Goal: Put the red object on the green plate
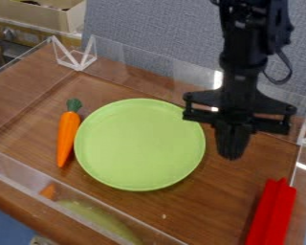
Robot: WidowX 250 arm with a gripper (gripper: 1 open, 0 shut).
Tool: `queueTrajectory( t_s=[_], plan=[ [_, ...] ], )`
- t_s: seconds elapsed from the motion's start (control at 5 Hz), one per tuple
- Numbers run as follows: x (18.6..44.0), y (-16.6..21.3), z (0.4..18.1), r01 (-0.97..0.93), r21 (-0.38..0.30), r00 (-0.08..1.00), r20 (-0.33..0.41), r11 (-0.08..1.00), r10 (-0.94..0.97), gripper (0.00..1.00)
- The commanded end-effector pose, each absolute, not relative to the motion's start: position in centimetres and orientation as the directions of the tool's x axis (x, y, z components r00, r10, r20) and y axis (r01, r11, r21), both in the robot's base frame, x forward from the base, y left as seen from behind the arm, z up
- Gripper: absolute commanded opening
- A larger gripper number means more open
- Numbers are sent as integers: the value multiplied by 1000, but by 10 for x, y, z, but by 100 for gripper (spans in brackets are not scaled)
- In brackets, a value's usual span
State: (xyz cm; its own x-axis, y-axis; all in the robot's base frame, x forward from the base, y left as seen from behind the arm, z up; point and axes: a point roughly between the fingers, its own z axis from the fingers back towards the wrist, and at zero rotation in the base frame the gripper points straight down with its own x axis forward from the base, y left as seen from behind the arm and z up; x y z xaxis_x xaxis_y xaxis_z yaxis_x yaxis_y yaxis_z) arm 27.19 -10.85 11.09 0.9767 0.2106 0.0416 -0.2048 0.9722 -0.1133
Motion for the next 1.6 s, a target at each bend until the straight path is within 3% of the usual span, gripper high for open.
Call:
queueTrajectory(
  t_s=[0.0, 0.8, 1.4],
  plan=[
    [279, -116, 125, -195, -156, 973, 96, 968, 212, 0],
    [273, -129, 115, -182, -165, 976, 87, 969, 198, 0],
    [276, -110, 127, -203, -175, 969, 104, 963, 223, 0]
  ],
)
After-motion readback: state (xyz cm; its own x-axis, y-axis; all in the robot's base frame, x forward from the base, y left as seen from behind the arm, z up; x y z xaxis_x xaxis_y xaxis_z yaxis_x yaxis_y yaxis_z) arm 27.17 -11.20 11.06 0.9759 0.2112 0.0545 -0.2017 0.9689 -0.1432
